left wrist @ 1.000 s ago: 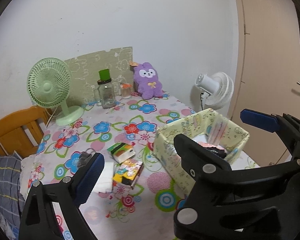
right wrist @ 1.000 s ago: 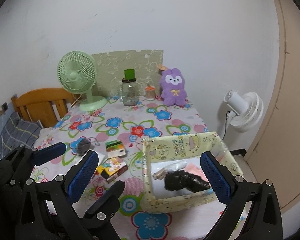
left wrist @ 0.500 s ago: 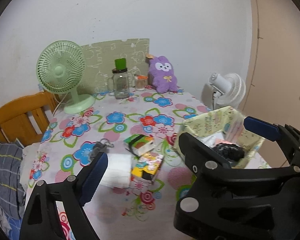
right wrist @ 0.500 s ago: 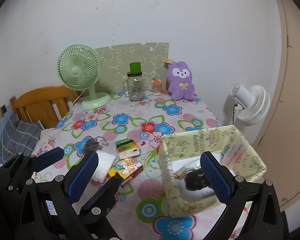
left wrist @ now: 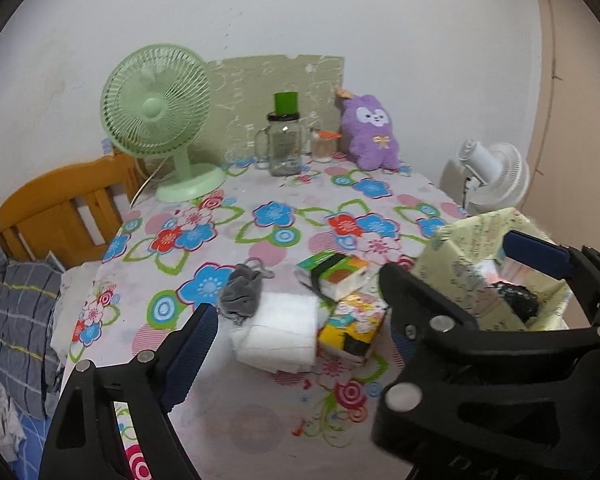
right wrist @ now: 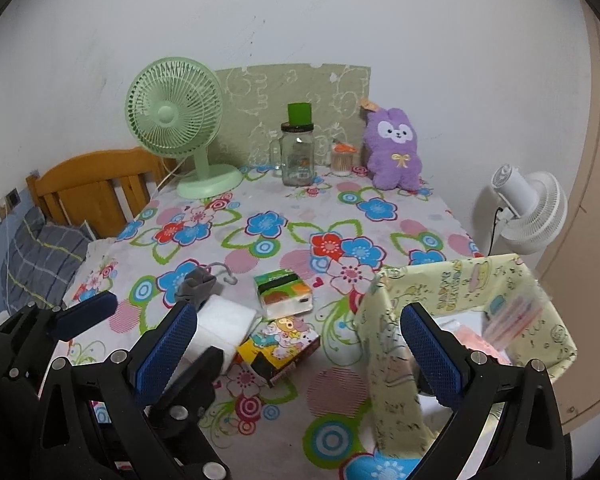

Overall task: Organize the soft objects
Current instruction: 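Move both tools back over the table toward the grey hat and tissue packs, then grasp the grey knit hat with the left tool while the right tool grasps the green tissue pack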

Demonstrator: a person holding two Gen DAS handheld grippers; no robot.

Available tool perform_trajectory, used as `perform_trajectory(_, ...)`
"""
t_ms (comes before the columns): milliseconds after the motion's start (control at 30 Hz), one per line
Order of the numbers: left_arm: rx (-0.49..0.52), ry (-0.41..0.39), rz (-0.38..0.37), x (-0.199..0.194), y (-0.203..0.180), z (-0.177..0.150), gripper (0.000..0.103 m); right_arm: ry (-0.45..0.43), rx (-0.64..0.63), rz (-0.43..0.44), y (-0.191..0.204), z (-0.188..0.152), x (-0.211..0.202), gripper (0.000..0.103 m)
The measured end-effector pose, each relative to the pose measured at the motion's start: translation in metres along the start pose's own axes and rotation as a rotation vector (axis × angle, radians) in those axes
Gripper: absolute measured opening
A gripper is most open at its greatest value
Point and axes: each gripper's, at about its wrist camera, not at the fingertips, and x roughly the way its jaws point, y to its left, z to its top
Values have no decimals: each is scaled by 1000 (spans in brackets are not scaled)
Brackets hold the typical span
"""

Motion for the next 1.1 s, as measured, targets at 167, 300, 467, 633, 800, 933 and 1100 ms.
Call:
perform_trajectory(167, -14, 12, 19, 10, 13, 0, 88, 20, 7, 1, 6, 0, 15, 103)
perform_trajectory(300, -10, 21, 30, 20, 20, 0, 88, 33, 9, 8, 10, 1, 27, 103)
perform_trajectory(467, -33, 34, 4, 35, 34, 3, 87, 50, 26, 18, 15, 3, 41, 102)
perform_trajectory(633, -27, 55, 25, 50, 39, 6, 83, 50, 11, 18, 20, 6, 56, 100)
perform_trajectory(800, -37, 70, 16, 64, 46, 8, 83, 72, 6, 29, 23, 9, 72, 99)
perform_trajectory(933, -40, 76, 15, 76, 51, 9, 83, 84, 9, 37, 25, 10, 85, 96)
perform_trajectory(1100, -50, 103, 21, 94, 54, 12, 83, 124, 23, 44, 26, 12, 107, 92)
